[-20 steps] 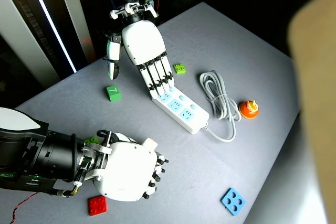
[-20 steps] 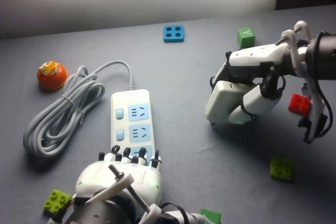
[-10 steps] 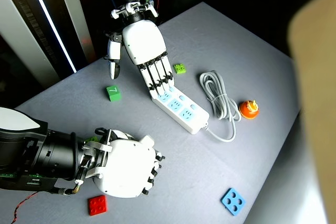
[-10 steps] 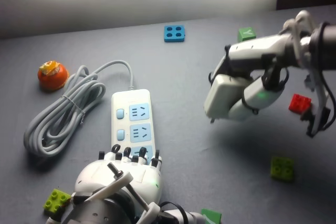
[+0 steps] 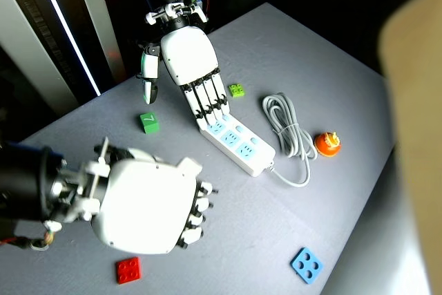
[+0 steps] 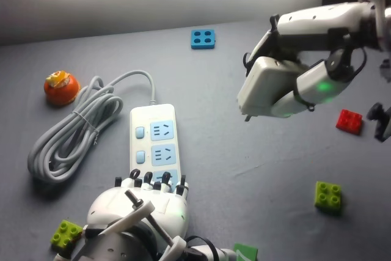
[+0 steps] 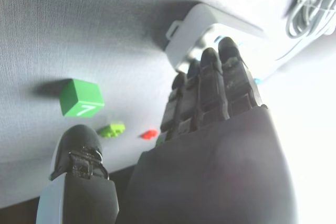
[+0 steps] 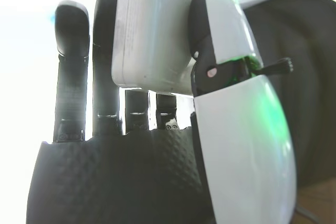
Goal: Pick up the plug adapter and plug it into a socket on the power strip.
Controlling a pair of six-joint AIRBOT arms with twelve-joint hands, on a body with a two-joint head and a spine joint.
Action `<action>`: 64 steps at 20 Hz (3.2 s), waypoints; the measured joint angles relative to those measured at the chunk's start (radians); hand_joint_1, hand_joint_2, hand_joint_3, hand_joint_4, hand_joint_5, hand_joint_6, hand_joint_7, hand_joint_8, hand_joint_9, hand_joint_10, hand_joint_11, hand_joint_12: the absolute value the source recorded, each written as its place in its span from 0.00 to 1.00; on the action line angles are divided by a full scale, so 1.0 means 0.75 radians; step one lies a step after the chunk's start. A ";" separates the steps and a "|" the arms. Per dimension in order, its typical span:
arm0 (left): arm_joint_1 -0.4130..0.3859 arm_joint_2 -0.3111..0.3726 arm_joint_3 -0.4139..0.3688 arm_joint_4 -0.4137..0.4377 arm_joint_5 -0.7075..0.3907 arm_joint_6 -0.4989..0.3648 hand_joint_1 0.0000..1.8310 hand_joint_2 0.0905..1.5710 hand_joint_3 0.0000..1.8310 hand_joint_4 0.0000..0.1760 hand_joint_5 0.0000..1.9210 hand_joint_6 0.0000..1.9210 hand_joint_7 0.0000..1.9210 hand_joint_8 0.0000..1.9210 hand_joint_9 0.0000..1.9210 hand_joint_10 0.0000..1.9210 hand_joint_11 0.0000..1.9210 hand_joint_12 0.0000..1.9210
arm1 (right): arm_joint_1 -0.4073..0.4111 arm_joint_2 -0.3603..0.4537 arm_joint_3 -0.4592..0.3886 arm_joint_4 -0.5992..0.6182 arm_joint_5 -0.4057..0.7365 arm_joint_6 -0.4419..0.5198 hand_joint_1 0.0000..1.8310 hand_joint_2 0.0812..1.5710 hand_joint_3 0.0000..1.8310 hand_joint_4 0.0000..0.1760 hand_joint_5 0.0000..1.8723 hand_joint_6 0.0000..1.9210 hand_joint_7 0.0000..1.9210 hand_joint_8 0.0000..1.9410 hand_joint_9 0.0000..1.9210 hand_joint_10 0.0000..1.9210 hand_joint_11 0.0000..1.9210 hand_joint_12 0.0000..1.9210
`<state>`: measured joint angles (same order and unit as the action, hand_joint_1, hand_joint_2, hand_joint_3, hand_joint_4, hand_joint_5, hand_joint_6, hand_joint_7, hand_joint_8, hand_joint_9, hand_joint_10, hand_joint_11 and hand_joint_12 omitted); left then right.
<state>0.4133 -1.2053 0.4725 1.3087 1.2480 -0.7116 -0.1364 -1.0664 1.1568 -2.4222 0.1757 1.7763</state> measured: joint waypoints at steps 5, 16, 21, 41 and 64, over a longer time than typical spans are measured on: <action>-0.009 0.001 -0.006 -0.009 0.001 0.001 0.04 0.71 0.00 0.00 0.04 0.00 0.05 0.00 0.03 0.00 0.00 0.12 | 0.081 0.060 -0.097 -0.331 0.062 0.001 0.66 0.74 0.00 0.00 0.46 0.53 0.46 0.70 0.36 0.69 0.29 0.88; 0.002 0.015 -0.013 -0.009 -0.006 0.002 0.06 0.71 0.00 0.00 0.04 0.00 0.04 0.00 0.03 0.00 0.00 0.12 | 0.173 -0.036 -0.105 -0.741 0.274 0.646 0.67 0.73 0.00 0.00 0.47 0.51 0.46 0.70 0.37 0.68 0.32 0.86; 0.002 0.015 -0.014 -0.005 -0.003 0.002 0.04 0.71 0.00 0.00 0.05 0.00 0.04 0.00 0.03 0.00 0.00 0.11 | 0.187 -0.009 -0.122 -0.741 0.174 0.377 0.66 0.73 0.00 0.00 0.46 0.53 0.47 0.67 0.39 0.65 0.32 0.85; -0.002 0.018 -0.018 -0.005 0.002 0.001 0.04 0.72 0.00 0.00 0.05 0.00 0.04 0.00 0.03 0.00 0.00 0.11 | 0.044 -0.117 -0.278 0.977 -0.675 -1.586 0.67 0.73 0.00 0.00 0.46 0.52 0.47 0.68 0.39 0.65 0.32 0.85; 0.000 0.035 -0.018 -0.010 -0.022 0.030 0.05 0.71 0.00 0.00 0.04 0.00 0.05 0.00 0.03 0.00 0.00 0.12 | 0.071 -0.640 0.113 1.878 -0.987 -2.167 0.66 0.74 0.00 0.00 0.45 0.55 0.46 0.69 0.36 0.65 0.29 0.86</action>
<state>0.4133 -1.1793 0.4591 1.3014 1.2312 -0.6895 -0.0830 -1.5467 1.2415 -1.0138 -0.5644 0.1509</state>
